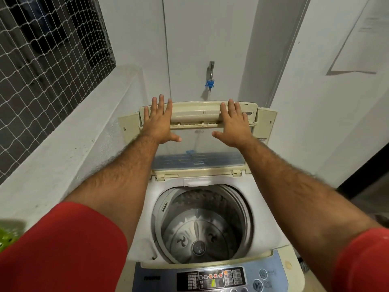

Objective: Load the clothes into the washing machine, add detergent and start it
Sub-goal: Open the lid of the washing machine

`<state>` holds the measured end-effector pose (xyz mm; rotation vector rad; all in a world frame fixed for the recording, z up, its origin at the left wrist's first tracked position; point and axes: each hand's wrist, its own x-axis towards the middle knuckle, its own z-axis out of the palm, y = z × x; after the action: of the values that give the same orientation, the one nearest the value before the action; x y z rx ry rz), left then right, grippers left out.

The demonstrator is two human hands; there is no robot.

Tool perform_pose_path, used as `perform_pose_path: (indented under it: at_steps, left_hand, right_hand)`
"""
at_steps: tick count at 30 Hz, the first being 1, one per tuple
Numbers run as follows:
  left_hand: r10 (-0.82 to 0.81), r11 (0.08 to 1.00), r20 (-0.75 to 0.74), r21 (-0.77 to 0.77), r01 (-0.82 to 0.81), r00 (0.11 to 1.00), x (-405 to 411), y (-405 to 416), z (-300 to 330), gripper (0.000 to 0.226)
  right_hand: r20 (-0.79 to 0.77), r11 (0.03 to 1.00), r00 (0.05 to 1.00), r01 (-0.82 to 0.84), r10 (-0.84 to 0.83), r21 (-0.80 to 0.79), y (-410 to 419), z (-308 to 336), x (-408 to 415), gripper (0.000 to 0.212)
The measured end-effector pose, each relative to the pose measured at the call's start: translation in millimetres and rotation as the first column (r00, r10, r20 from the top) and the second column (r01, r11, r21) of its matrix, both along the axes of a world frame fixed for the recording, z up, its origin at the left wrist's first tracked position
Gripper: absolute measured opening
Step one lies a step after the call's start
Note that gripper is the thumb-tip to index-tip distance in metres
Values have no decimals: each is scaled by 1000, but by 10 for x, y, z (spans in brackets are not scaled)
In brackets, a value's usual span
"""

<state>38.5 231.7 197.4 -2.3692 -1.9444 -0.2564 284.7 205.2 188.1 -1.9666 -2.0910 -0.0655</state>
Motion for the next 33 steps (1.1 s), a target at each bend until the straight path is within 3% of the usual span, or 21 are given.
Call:
perform_pose_path:
  at_steps: [6, 18, 24, 30, 33]
  left_hand:
    - [-24, 1000, -34, 12, 24, 999, -52, -253, -170, 134]
    - [-150, 988, 62, -22, 152, 987, -115, -654, -448, 122]
    - [-202, 974, 109, -86, 212, 973, -140, -991, -801, 110]
    - [-242, 933, 175, -227, 278, 954, -159, -1545, -1414, 106]
    - [-264, 894, 168, -326, 306, 950, -145, -1858, -1779, 115]
  right_hand:
    - [-2, 998, 1000, 15, -15, -67, -59, 76, -21, 102]
    - [-5, 997, 999, 35, -35, -69, -366, -43, -11, 96]
    - [-19, 994, 998, 49, -51, -98, -869, -364, -21, 88]
    - [-111, 962, 991, 46, -78, -268, -1599, -1016, -38, 83]
    - [-114, 936, 990, 34, -79, -350, -1967, -1377, -72, 81]
